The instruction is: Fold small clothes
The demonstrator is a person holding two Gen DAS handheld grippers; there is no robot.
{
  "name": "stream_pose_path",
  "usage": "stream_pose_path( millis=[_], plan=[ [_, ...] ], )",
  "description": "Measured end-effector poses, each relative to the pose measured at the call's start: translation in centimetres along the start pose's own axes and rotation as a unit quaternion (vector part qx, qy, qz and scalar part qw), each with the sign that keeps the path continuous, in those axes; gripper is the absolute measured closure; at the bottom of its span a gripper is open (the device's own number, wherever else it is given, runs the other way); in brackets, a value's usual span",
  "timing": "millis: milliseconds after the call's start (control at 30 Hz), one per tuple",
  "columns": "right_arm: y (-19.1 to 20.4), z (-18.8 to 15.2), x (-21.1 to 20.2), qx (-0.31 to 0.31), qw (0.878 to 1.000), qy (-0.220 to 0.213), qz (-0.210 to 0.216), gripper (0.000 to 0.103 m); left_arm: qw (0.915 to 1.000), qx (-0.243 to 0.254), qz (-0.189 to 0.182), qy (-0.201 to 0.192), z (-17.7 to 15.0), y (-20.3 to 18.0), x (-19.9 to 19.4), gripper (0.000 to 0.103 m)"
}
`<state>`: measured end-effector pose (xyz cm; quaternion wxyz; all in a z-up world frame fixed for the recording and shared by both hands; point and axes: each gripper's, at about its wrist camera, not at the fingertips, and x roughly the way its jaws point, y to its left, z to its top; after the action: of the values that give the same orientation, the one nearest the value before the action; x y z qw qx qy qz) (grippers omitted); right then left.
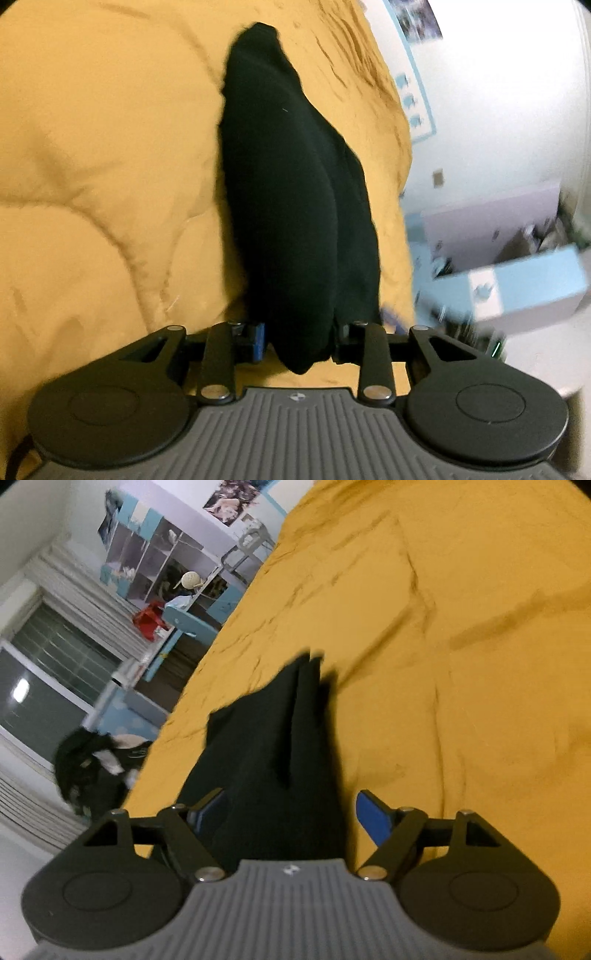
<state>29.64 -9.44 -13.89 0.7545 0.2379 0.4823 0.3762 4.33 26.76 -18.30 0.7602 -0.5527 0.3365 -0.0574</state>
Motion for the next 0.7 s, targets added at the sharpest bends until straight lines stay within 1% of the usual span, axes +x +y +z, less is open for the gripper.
stream_pose_path(
  millis=[33, 67, 100, 133, 167, 200, 233, 267, 300, 367, 400, 433, 467, 500, 533, 567, 600, 667, 700],
  plan=[
    [-0.1, -0.8, -0.1, 0.002, 1.0, 0.004, -0.005, 0.029, 0.9999, -0.011, -0.006, -0.005, 0.1, 0.4, 0.1, 0.065],
    [0.0, -1.6, -0.1, -0.003, 1.0, 0.006, -0.015, 0.032, 0.9997, -0.019, -0.01, -0.008, 0.2, 0.7, 0.1, 0.068],
    [0.2, -2.2, 0.1, -0.01, 1.0, 0.007, -0.022, 0.038, 0.9995, -0.026, -0.012, -0.011, 0.3, 0.8, 0.2, 0.07],
    [0.3, -2.7, 0.6, -0.015, 0.999, 0.017, -0.027, 0.055, 0.9993, -0.031, -0.013, -0.013, 0.4, 1.0, 0.4, 0.071],
    [0.3, -2.9, 1.1, -0.016, 0.999, 0.025, -0.037, 0.076, 0.9991, -0.036, -0.014, -0.017, 0.4, 1.1, 0.4, 0.081],
    [0.4, -3.1, 1.4, -0.024, 0.998, 0.022, -0.056, 0.086, 0.9989, -0.041, -0.011, -0.021, 0.4, 1.1, 0.4, 0.084],
    [0.7, -3.2, 1.5, -0.035, 0.997, 0.021, -0.061, 0.091, 0.999, -0.036, -0.005, -0.027, 0.3, 0.8, 0.3, 0.085],
    [1.0, -3.0, 1.3, -0.037, 0.998, 0.015, -0.056, 0.093, 0.9992, -0.022, 0.001, -0.033, 0.3, 0.0, 0.1, 0.086],
    [1.0, -2.9, 0.8, -0.038, 0.998, 0.005, -0.053, 0.094, 0.9991, -0.003, 0.008, -0.041, 0.1, -0.9, -0.1, 0.086],
    [1.1, -2.6, 0.1, -0.047, 0.996, -0.004, -0.07, 0.094, 0.9984, 0.014, 0.026, -0.049, -0.3, -1.6, -0.2, 0.086],
    [0.9, -2.6, 0.1, -0.049, 0.996, 0.0, -0.08, 0.096, 0.9984, 0.017, 0.033, -0.044, -0.5, -1.4, -0.1, 0.086],
    [0.4, -2.8, 0.4, -0.047, 0.995, 0.008, -0.089, 0.1, 0.9985, 0.016, 0.039, -0.036, -0.5, -0.8, 0.3, 0.086],
    [-0.2, -3.0, 0.8, -0.045, 0.994, 0.019, -0.095, 0.1, 0.9987, 0.004, 0.038, -0.034, -0.6, 0.0, 0.5, 0.082],
    [-0.8, -3.2, 1.2, -0.037, 0.995, 0.027, -0.094, 0.098, 0.9991, -0.012, 0.023, -0.034, -0.7, 0.7, 0.5, 0.08],
    [-1.4, -3.4, 1.3, -0.03, 0.995, 0.026, -0.093, 0.091, 0.9993, -0.018, 0.007, -0.032, -0.7, 1.1, 0.2, 0.08],
    [-1.7, -3.5, 1.0, -0.028, 0.995, 0.018, -0.092, 0.086, 0.9993, -0.022, -0.001, -0.029, -0.7, 1.2, -0.2, 0.078],
    [-1.8, -3.5, 0.5, -0.025, 0.996, 0.011, -0.087, 0.084, 0.9993, -0.028, -0.005, -0.025, -0.7, 1.2, -0.8, 0.078],
    [-1.4, -3.1, -0.6, -0.028, 0.995, -0.01, -0.091, 0.074, 0.9991, -0.035, -0.002, -0.026, -0.7, 0.8, -2.2, 0.077],
    [-0.8, -2.9, -1.2, -0.042, 0.994, -0.027, -0.1, 0.074, 0.9991, -0.026, 0.009, -0.033, -0.6, 0.3, -3.1, 0.077]
  ],
)
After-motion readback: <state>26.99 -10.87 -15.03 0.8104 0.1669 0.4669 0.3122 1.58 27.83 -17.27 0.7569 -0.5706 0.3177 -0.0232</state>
